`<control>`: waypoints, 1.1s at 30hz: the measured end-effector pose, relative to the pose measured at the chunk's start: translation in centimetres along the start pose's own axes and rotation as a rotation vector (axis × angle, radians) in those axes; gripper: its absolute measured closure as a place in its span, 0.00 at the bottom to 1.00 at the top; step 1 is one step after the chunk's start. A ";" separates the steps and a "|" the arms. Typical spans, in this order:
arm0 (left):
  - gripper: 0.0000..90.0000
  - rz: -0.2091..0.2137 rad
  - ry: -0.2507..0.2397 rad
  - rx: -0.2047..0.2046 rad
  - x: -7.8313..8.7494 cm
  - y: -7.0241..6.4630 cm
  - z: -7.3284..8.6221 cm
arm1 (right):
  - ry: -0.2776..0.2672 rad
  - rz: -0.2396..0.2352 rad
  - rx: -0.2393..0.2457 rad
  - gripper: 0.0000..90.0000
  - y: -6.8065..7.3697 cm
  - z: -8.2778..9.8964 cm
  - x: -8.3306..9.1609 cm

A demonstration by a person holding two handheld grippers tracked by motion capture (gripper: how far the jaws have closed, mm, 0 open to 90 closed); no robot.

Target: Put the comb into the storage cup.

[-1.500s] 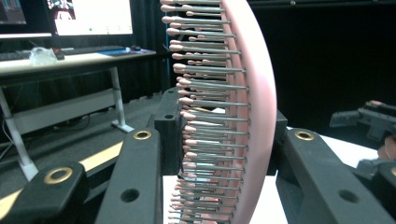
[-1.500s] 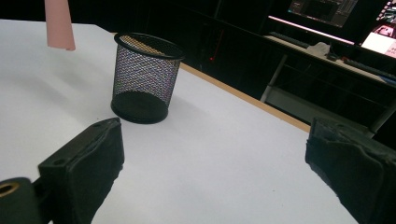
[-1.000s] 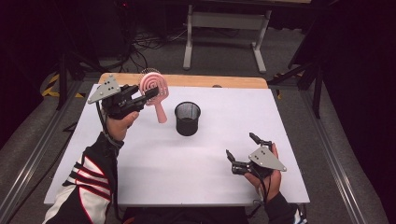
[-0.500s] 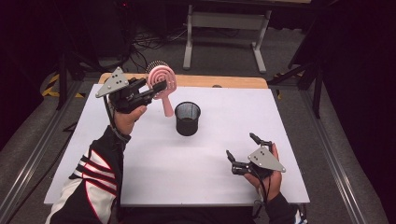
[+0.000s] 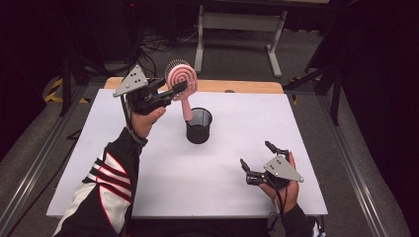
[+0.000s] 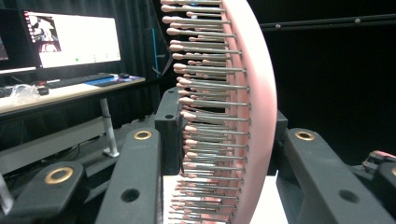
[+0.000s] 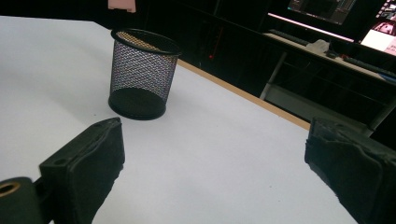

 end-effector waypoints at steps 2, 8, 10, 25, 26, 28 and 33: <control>0.71 0.003 -0.001 0.007 -0.4 -0.1 0.0 | 0.002 -0.002 0.004 0.06 0.1 0.0 0.0; 0.71 0.004 0.003 0.015 -1.0 -0.2 0.3 | 0.004 -0.003 0.005 0.07 0.1 0.0 0.0; 0.71 0.005 0.006 0.020 -1.3 -0.1 0.4 | 0.004 -0.004 0.004 0.07 0.1 0.0 0.0; 0.71 0.018 0.041 0.085 -3.5 -0.1 2.6 | 0.006 -0.008 0.008 0.07 0.1 0.1 0.0; 0.71 0.020 0.043 0.089 -3.6 0.0 2.7 | 0.007 -0.007 0.007 0.07 0.1 0.1 0.0; 0.71 0.016 0.051 0.091 -3.8 -0.1 3.0 | 0.007 -0.007 0.006 0.07 0.1 0.1 0.0; 0.71 0.018 0.057 0.099 -4.0 -0.1 3.4 | 0.007 -0.009 0.008 0.07 0.1 0.1 0.0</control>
Point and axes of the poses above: each handheld gripper's, and its own axes: x roughly backward along the jaws, z roughly out of its underside, y roughly to its left, the point moved 4 cm from there along -x, roughly forward along the jaws, and after that the axes turned 8 degrees about -z, right-handed, at the moved point
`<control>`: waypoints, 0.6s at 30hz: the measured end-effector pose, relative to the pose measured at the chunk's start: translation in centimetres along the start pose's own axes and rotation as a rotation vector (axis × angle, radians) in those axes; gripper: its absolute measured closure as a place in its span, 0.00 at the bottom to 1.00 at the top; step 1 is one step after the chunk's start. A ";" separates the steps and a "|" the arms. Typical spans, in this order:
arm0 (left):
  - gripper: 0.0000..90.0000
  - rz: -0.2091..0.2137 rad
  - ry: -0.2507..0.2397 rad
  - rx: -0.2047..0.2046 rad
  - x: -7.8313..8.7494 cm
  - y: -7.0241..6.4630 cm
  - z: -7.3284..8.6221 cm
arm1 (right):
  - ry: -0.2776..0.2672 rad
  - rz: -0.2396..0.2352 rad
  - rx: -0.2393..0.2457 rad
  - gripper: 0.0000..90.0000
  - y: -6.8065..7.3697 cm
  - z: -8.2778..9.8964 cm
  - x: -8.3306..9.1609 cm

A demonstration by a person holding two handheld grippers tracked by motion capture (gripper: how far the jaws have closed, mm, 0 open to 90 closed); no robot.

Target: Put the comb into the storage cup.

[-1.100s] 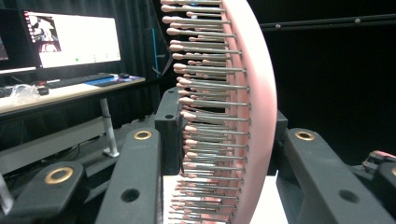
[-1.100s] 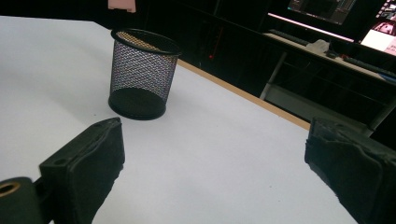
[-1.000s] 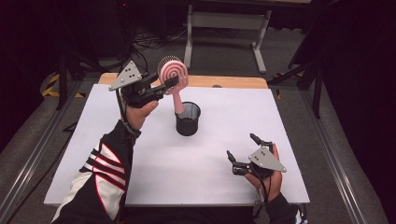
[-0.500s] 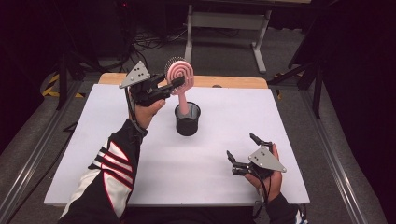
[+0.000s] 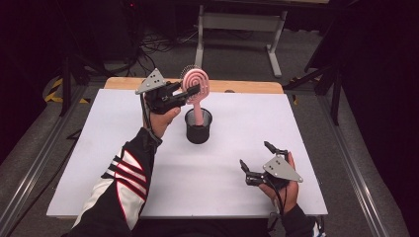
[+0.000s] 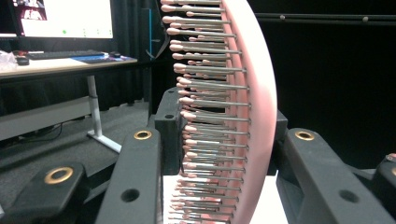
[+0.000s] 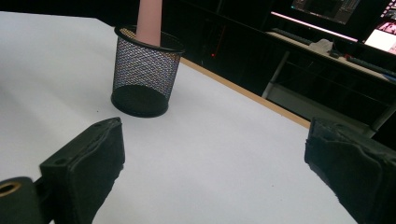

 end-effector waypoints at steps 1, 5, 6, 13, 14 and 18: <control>0.71 0.001 0.001 0.003 -0.1 0.0 0.1 | 0.001 0.001 0.000 0.07 0.0 0.0 0.0; 0.71 0.000 0.015 0.011 -0.4 0.0 0.9 | 0.004 0.000 0.001 0.07 0.0 0.0 0.0; 0.71 0.001 0.016 0.017 -0.5 0.0 1.0 | 0.004 0.000 0.000 0.07 0.0 0.0 0.0; 0.71 0.002 0.027 0.030 -0.9 0.0 1.8 | 0.006 -0.003 0.000 0.07 0.0 0.1 -0.1; 0.71 0.004 0.033 0.036 -1.0 0.0 2.2 | 0.006 -0.002 0.001 0.07 0.0 0.1 -0.1; 0.71 0.006 0.041 0.046 -1.1 -0.1 2.7 | 0.007 -0.004 0.001 0.07 0.1 0.1 -0.1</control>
Point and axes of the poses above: each handheld gripper's, and its own axes: x roughly backward along the jaws, z roughly out of its underside, y roughly to its left, the point moved 4 cm from there along -x, roughly forward along the jaws, and after that the axes turned 8 degrees about -z, right-handed, at the moved point
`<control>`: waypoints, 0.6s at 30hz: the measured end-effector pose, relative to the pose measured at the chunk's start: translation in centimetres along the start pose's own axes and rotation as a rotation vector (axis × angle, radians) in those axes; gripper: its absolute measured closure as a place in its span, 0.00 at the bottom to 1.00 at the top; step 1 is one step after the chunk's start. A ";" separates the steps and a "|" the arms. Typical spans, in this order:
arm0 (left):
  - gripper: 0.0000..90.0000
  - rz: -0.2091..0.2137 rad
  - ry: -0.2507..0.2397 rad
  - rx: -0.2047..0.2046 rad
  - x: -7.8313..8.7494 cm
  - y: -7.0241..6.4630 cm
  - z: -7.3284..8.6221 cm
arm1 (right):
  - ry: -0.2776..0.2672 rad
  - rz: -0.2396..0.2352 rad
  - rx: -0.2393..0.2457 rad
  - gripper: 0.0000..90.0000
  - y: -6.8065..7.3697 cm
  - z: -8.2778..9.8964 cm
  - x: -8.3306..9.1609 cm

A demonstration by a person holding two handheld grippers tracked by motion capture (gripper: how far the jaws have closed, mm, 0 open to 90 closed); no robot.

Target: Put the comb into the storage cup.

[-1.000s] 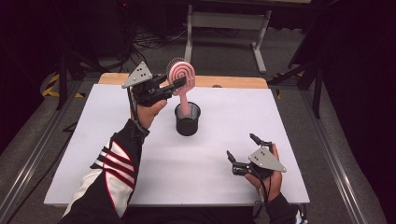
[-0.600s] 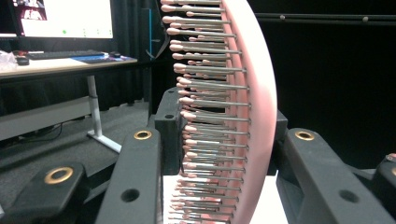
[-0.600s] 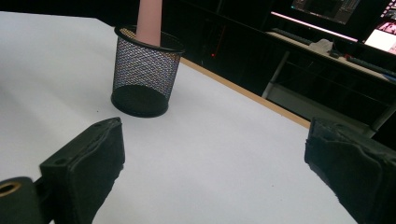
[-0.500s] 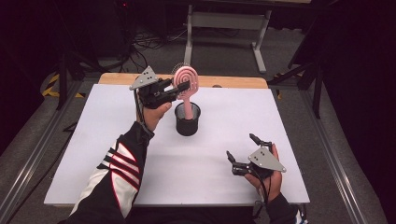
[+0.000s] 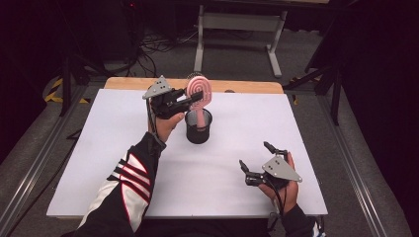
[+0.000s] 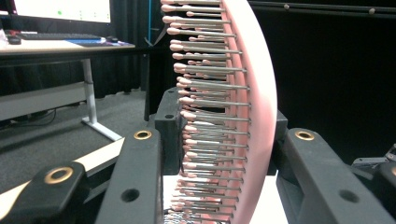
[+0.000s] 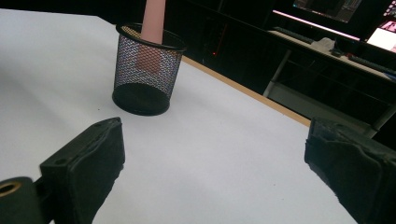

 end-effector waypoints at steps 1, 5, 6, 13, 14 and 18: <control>0.71 0.001 0.004 0.003 -0.1 0.0 0.3 | 0.001 0.000 0.001 0.07 0.0 0.0 0.0; 0.71 0.000 0.014 0.016 -0.3 0.2 0.9 | 0.003 -0.002 0.001 0.07 0.0 0.1 0.0; 0.71 0.000 0.014 0.016 -0.3 0.2 0.9 | 0.004 -0.001 0.001 0.07 0.0 0.1 0.0; 0.71 0.003 0.023 0.030 -0.5 0.2 1.7 | 0.004 -0.002 0.001 0.07 0.0 0.1 0.0; 0.71 0.003 0.024 0.031 -0.6 0.2 1.8 | 0.005 -0.003 0.003 0.07 0.0 0.1 0.0; 0.71 0.003 0.031 0.033 -0.6 0.2 2.1 | 0.006 -0.003 0.004 0.07 0.0 0.1 -0.1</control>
Point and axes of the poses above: each handheld gripper's, and its own axes: x roughly backward along the jaws, z roughly out of its underside, y roughly to its left, the point moved 4 cm from there along -x, roughly forward along the jaws, and after that the axes turned 8 degrees about -z, right-handed, at the moved point
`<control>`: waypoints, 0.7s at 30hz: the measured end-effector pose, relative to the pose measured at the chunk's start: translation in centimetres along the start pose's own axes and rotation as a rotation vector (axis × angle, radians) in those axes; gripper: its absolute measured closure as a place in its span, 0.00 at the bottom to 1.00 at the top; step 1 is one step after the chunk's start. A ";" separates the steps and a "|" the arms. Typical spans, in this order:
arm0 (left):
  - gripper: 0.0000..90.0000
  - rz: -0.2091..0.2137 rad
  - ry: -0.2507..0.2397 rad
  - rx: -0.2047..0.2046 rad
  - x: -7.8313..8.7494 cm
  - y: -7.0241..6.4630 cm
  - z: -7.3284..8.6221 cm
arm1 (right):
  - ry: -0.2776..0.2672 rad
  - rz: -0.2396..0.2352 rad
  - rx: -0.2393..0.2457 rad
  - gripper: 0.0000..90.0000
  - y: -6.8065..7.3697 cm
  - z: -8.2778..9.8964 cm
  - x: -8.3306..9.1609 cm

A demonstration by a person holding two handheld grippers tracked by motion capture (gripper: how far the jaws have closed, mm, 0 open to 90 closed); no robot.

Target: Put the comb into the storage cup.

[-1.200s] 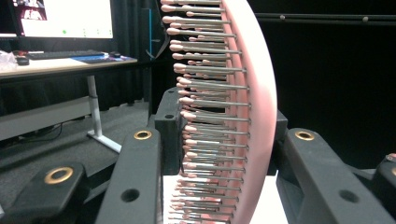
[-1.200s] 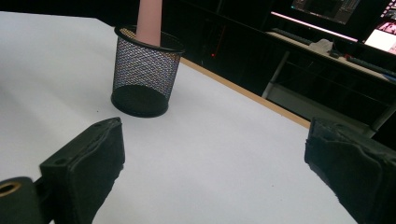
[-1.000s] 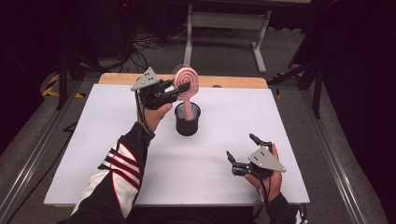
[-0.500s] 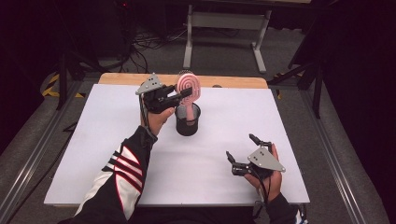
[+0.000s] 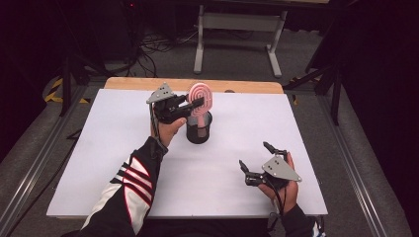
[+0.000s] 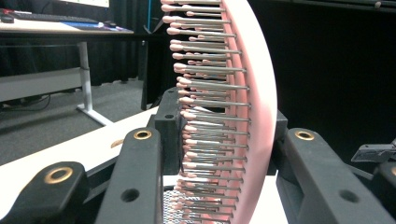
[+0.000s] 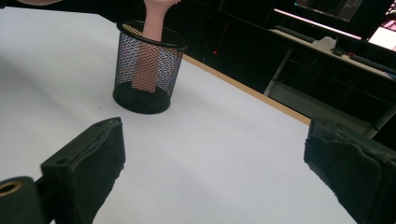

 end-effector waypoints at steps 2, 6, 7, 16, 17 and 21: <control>0.71 -0.002 0.009 -0.001 0.0 0.1 0.2 | 0.001 -0.001 0.000 0.07 0.0 0.0 0.0; 0.71 -0.003 0.004 0.006 0.0 0.2 0.5 | 0.002 -0.001 0.000 0.07 0.0 0.0 -0.1; 0.71 -0.003 0.014 0.010 0.0 0.3 0.6 | 0.002 -0.002 0.000 0.07 0.0 0.0 -0.1; 0.71 -0.005 0.019 0.015 -0.1 0.4 1.3 | 0.008 -0.004 0.006 0.07 0.1 0.1 -0.2; 0.71 -0.007 0.021 0.017 -0.1 0.5 1.4 | 0.009 -0.005 0.006 0.07 0.2 0.1 -0.2; 0.71 -0.004 0.019 0.022 -0.1 0.5 1.6 | 0.011 -0.007 0.009 0.07 0.2 0.1 -0.2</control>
Point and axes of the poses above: each handheld gripper's, and its own axes: x roughly backward along the jaws, z roughly out of its underside, y roughly to its left, the point moved 4 cm from there along -x, roughly forward along the jaws, and after that the axes turned 8 degrees about -z, right-handed, at the moved point
